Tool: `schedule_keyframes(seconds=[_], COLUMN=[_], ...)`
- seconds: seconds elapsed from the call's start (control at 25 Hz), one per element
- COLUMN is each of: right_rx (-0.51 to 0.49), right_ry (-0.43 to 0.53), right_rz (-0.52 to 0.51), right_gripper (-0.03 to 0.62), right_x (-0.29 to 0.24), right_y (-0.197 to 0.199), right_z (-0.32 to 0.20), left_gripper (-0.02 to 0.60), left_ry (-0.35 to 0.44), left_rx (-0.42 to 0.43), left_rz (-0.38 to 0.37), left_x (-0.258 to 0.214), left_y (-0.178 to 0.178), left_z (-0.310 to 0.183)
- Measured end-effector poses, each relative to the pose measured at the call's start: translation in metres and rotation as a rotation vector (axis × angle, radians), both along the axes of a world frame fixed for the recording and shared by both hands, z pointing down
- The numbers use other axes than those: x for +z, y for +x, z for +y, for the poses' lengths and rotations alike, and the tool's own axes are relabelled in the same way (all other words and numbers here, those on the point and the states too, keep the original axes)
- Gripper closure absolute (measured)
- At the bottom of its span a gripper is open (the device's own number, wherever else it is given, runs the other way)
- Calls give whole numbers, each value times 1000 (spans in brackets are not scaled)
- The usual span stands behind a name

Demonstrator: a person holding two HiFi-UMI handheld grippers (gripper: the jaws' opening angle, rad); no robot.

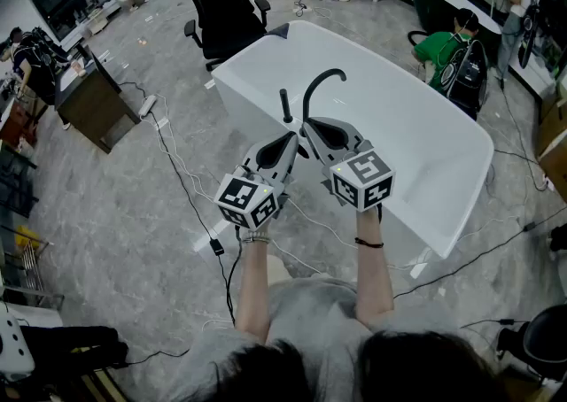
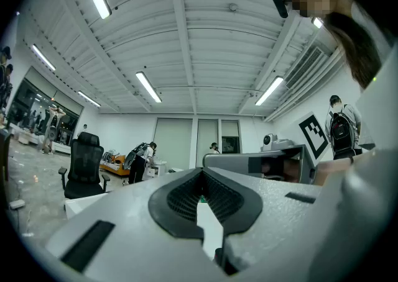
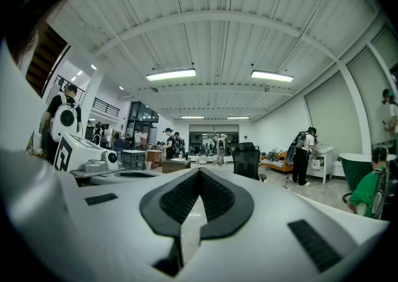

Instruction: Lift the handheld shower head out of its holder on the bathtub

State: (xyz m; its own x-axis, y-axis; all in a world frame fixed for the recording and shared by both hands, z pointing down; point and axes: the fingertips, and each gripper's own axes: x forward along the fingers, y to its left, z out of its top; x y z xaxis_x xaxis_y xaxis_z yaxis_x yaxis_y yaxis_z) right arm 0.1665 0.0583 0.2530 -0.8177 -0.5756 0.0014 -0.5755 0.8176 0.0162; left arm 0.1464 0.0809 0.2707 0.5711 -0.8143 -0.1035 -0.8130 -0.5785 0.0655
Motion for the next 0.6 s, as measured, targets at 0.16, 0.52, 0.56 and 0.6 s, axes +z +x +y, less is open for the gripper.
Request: schedule_keyframes(seconds=[0.16, 0.52, 0.56, 0.6], right_rx=[-1, 12, 15, 16], right_ry=[5, -4, -8, -12], right_rz=[-7, 8, 4, -4], right_gripper=[594, 594, 594, 594], right_x=[-2, 1, 2, 3], right_y=[-2, 1, 1, 2], right_z=[-1, -12, -13, -15], left_gripper=[577, 577, 577, 577], left_ry=[5, -3, -6, -10], left_rx=[0, 1, -1, -2], left_rz=[-6, -12, -14, -15], left_x=[-1, -1, 0, 1], left_y=[-2, -1, -1, -2], left_z=[-2, -9, -11, -12])
